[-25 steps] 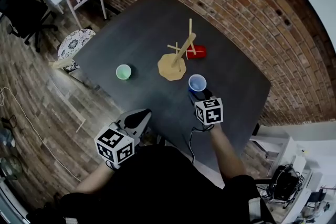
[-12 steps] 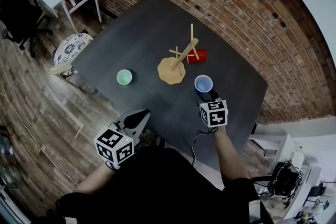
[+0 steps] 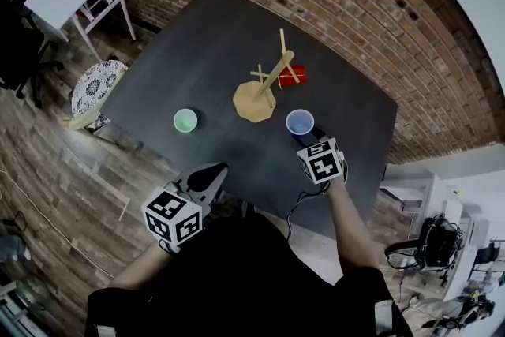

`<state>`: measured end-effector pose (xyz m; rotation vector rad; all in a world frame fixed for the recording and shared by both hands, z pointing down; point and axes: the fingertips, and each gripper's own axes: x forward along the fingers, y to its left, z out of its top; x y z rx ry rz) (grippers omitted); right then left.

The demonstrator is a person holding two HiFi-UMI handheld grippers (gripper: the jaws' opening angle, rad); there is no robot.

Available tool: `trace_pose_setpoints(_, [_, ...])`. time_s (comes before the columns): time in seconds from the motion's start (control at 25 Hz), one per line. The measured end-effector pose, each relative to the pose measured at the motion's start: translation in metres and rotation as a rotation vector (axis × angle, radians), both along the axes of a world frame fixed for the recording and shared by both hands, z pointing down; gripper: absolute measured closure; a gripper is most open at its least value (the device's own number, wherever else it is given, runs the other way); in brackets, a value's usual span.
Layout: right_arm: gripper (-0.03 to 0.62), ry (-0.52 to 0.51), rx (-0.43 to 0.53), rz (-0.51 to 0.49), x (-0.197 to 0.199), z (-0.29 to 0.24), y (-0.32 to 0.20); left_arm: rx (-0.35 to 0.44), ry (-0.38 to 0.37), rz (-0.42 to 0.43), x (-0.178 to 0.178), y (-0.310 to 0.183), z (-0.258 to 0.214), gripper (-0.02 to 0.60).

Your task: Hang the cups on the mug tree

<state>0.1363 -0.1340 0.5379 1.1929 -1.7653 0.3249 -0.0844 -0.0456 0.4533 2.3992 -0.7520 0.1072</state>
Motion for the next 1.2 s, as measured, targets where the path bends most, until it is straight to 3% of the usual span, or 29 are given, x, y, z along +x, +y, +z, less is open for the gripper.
trace_pose_setpoints(0.2, [0.344, -0.011, -0.074, 0.084, -0.005, 0.040, -0.003, 0.013, -0.023, -0.002, -0.020, -0.004, 0.002, 0.560])
trace_pose_setpoints(0.56, [0.344, 0.025, -0.174, 0.117, -0.013, 0.089, -0.018, 0.006, -0.039, -0.081, -0.061, -0.020, 0.002, 0.560])
trace_pose_setpoints(1.04, [0.344, 0.050, -0.135, 0.093, -0.017, 0.080, -0.042, -0.023, -0.034, -0.096, -0.064, -0.034, 0.009, 0.560])
trace_pose_setpoints(1.2, [0.344, -0.004, -0.127, 0.087, -0.022, 0.072, -0.038, -0.025, -0.030, -0.105, -0.062, -0.038, 0.010, 0.560])
